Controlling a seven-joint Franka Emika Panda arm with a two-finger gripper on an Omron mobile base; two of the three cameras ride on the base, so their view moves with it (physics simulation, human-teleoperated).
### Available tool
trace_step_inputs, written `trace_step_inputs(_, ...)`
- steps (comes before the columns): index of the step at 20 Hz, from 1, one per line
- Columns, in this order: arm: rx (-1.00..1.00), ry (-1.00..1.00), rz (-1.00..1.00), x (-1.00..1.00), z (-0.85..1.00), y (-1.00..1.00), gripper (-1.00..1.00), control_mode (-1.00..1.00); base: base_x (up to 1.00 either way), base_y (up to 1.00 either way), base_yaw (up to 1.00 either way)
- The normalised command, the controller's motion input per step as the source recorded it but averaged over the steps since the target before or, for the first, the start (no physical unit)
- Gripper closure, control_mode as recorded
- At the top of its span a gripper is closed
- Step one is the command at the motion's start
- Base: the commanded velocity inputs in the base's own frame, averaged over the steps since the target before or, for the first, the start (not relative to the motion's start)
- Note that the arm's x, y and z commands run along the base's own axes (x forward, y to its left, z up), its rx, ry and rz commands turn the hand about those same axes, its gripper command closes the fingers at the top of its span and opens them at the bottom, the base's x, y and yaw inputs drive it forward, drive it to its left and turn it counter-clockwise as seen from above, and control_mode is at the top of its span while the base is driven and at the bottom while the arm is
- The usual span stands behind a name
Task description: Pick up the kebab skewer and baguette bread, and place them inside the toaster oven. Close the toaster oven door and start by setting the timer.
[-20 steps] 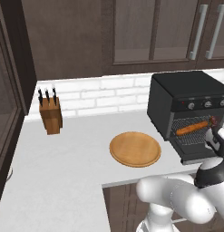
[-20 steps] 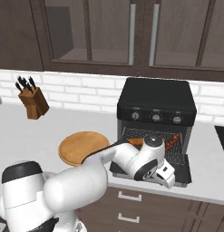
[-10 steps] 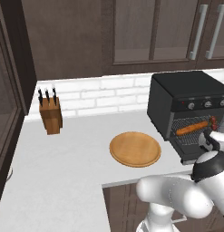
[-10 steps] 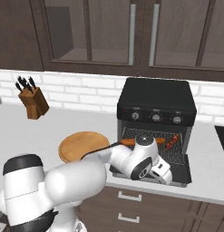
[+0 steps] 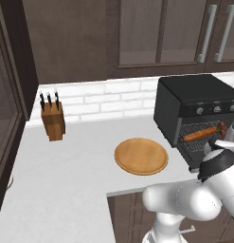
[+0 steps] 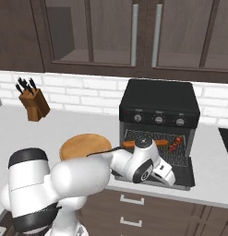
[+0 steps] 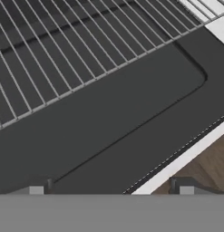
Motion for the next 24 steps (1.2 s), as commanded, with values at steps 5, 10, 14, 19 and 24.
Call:
trace_step_inputs(5,-0.01,0.0,0.0,0.19,-0.03,0.0,-1.0,-1.0,0.0,0.0,0.0)
trace_step_inputs(10,0.0,0.0,-0.07,0.19,-0.02,0.14,-1.0,-1.0,0.0,0.0,0.0)
trace_step_inputs(14,0.01,0.0,-0.13,0.21,-0.1,0.34,-1.0,-1.0,0.0,0.0,0.0)
trace_step_inputs(19,0.0,-0.03,-0.14,0.53,0.0,0.23,-1.0,-1.0,0.0,0.0,0.0)
trace_step_inputs(24,0.0,-0.04,-0.13,0.63,-0.01,0.12,-1.0,-1.0,0.0,0.0,0.0)
